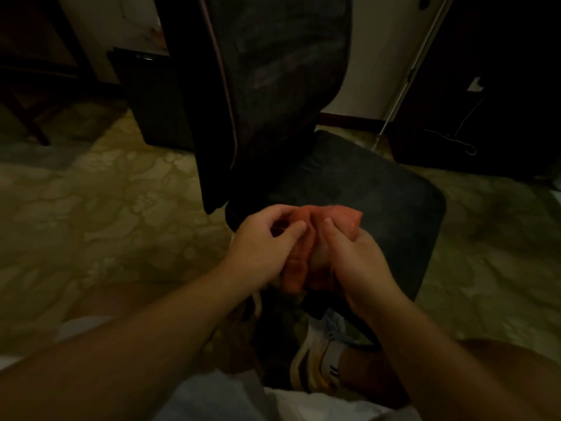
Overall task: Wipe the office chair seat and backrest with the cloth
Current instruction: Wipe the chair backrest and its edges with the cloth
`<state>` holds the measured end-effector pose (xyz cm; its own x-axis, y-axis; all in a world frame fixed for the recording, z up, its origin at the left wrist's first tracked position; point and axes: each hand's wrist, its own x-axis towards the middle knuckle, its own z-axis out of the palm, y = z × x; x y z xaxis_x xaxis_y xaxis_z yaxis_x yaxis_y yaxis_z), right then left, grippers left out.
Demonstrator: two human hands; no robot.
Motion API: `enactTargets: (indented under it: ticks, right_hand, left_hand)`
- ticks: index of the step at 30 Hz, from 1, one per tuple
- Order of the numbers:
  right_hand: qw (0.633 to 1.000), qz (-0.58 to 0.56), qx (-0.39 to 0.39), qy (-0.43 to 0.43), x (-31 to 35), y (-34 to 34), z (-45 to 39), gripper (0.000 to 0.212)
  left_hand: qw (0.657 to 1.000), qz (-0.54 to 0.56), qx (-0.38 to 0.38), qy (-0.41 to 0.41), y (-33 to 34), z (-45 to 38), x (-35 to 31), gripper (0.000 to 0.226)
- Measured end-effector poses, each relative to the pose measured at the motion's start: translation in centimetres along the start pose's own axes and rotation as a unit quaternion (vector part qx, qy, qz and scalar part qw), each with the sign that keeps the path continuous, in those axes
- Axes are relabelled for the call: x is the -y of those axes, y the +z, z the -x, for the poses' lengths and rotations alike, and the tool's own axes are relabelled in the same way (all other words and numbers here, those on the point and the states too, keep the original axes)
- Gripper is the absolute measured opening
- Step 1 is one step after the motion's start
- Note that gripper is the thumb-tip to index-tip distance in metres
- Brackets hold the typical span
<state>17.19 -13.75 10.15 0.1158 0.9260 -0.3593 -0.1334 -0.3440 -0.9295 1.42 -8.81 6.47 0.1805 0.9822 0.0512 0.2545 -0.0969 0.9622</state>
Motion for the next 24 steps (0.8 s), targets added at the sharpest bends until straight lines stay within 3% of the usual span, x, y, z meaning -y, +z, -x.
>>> enactTargets:
  ticks: [3,5,10,17,24]
  right_hand:
    - [0.998,-0.037,-0.047,0.014,0.4,0.6,0.1,0.011]
    - [0.995,-0.072,-0.068,0.019,0.6,0.7,-0.1,0.011]
    - [0.99,-0.102,-0.1,0.005,0.3,1.3,-0.3,0.023]
    - [0.989,-0.088,-0.121,-0.016,-0.3,2.6,-0.1,0.019]
    - [0.993,-0.033,-0.106,-0.028,0.2,3.6,3.4,0.016]
  left_hand:
    - [0.978,-0.114,-0.175,0.0,-2.3,-1.1,0.7,0.032]
    - [0.956,-0.161,-0.245,-0.015,-4.5,-2.0,0.6,0.042]
    - [0.957,-0.202,-0.209,-0.017,-6.1,-2.4,0.6,0.041]
    - [0.956,-0.243,-0.165,-0.013,-3.7,0.4,0.5,0.046]
    - [0.98,-0.04,-0.154,-0.119,-2.6,5.3,-2.0,0.014]
